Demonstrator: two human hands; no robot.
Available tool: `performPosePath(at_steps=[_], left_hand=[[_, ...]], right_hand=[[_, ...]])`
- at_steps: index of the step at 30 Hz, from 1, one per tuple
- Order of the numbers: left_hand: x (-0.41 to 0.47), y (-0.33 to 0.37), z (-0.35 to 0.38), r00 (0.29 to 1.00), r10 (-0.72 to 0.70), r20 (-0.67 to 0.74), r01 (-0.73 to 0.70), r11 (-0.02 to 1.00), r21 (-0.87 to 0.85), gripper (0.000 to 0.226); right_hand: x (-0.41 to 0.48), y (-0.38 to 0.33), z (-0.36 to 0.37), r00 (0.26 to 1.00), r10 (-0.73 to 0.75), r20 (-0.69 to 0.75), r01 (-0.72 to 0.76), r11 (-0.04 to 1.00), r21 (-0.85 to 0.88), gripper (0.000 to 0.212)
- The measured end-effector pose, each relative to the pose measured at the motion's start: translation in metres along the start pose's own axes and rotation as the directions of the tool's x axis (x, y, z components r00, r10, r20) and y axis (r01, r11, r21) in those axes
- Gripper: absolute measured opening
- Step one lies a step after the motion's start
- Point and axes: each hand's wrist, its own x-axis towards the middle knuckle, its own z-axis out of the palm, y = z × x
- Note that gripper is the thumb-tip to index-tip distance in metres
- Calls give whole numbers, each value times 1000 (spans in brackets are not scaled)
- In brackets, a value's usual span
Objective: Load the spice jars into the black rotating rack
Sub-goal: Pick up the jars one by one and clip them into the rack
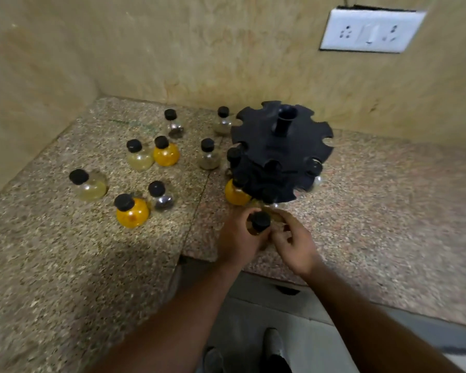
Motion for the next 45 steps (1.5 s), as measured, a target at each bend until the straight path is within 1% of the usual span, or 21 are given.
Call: performPosePath(at_steps=[1,2,5,8,10,12,15,16,18,19,20,23,24,26,28,30,32,35,39,41,45], left_hand=[[1,9,13,998,-7,65,7,1000,0,44],[3,13,13,994,-34,103,39,998,-50,44],[11,18,23,986,-5,164,20,996,-92,44],[12,21,36,978,-33,207,61,990,-131,42],[15,27,45,967,-61,246,107,978,-179,49],[20,34,51,953,-140,270,211,943,-257,55],[33,43,59,905,-355,235,424,804,-417,50],[37,47,61,871,-439,221,489,730,-478,54],[46,48,68,762,-604,232,602,528,-599,75],[49,45,72,714,-661,232,634,470,-614,84],[51,45,74,683,-689,242,657,436,-615,85],[54,55,76,593,-760,265,692,313,-650,46],[55,56,76,573,-767,289,700,274,-659,37],[56,59,75,550,-760,347,688,177,-703,30],[57,59,76,524,-759,385,667,85,-740,31],[57,58,75,528,-752,395,666,78,-742,37],[57,57,72,551,-745,376,683,144,-716,43],[60,52,68,581,-744,331,697,244,-674,42],[63,45,59,577,-736,354,761,328,-560,44],[62,47,57,573,-718,396,783,337,-523,43],[63,47,58,579,-679,451,786,318,-530,30]], right_hand=[[-3,10,-15,1000,13,-5,-13,1000,-19,60],[-2,15,-17,999,5,39,-4,1000,-25,63],[-4,18,-20,996,-11,91,17,998,-67,66],[-1,21,-23,1000,-13,14,14,998,-54,61],[2,28,-32,998,-14,-68,9,997,-79,57],[6,33,-41,992,-13,-127,2,996,-87,51],[21,40,-53,987,-16,-160,-3,993,-120,48],[27,42,-57,987,-9,-158,-10,993,-121,49],[39,41,-64,990,13,-143,-33,990,-135,53],[44,40,-66,991,12,-133,-31,989,-143,54],[48,38,-68,993,0,-121,-18,989,-149,54],[61,32,-70,995,-35,-91,19,984,-178,53],[64,30,-70,996,-33,-85,16,981,-192,53],[72,28,-67,998,-28,-61,15,979,-202,53],[77,27,-63,999,-26,-40,19,984,-178,55],[80,26,-61,998,-41,-38,35,985,-167,56],[84,25,-59,998,-47,-38,41,986,-159,57],[90,24,-57,998,-51,-30,46,987,-156,57],[93,25,-54,999,-26,-47,18,986,-167,59],[95,26,-53,997,-7,-81,-7,985,-171,62],[98,28,-53,991,32,-128,-55,982,-179,64]])
